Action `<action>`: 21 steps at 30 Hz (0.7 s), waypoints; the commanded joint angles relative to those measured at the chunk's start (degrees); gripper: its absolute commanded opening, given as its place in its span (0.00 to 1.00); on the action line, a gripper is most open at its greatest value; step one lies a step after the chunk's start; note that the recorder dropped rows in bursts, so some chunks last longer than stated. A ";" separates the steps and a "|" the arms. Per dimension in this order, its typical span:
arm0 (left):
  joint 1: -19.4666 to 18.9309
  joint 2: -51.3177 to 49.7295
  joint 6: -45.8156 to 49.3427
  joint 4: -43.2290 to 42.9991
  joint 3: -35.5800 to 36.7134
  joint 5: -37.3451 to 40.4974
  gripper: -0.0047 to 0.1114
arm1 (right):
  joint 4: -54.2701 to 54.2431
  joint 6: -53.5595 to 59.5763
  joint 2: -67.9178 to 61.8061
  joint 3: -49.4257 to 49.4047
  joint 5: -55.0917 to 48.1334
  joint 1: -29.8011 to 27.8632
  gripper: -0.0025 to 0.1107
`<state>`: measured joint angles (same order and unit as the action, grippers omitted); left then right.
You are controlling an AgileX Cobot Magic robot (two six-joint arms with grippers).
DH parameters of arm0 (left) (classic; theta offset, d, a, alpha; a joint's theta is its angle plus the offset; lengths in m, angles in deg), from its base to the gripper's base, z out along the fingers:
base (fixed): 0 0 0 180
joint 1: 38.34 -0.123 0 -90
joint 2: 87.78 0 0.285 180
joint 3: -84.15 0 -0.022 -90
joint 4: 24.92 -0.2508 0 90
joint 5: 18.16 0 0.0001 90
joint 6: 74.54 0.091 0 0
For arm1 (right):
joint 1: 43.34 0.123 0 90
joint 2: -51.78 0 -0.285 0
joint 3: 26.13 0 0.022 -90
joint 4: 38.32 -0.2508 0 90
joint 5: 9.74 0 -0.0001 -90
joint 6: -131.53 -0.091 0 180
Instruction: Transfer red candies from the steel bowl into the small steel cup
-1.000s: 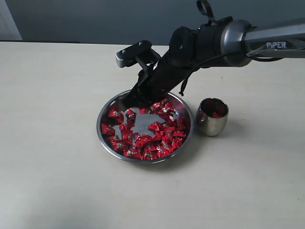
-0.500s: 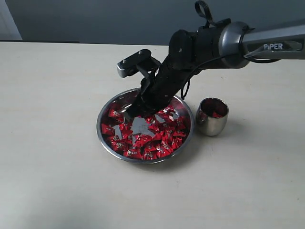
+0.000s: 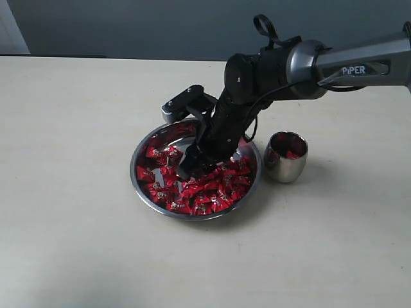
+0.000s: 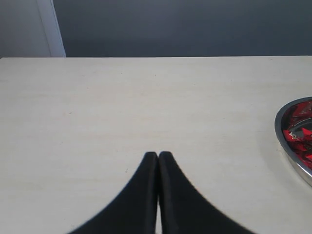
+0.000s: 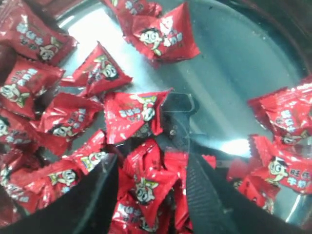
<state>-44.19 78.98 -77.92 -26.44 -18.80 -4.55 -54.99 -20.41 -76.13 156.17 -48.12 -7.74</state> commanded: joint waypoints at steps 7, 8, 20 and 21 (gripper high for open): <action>0.29 0.39 -0.13 -0.14 0.17 -0.24 0.04 | 3.69 -1.21 -1.59 0.19 0.25 -0.24 0.22; 0.29 0.39 -0.13 -0.14 0.17 -0.24 0.04 | 3.69 -1.37 -1.46 0.19 0.70 -0.24 0.17; 0.29 0.39 -0.13 -0.14 0.17 -0.24 0.04 | 3.28 -3.14 7.09 0.19 4.33 -0.24 0.02; 0.29 0.39 -0.13 -0.14 0.17 -0.24 0.04 | 3.12 -3.17 8.16 0.19 4.33 -0.24 0.02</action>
<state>-44.19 78.98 -77.92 -26.44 -18.80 -4.55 -51.94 -23.41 -71.27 156.17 -44.29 -7.74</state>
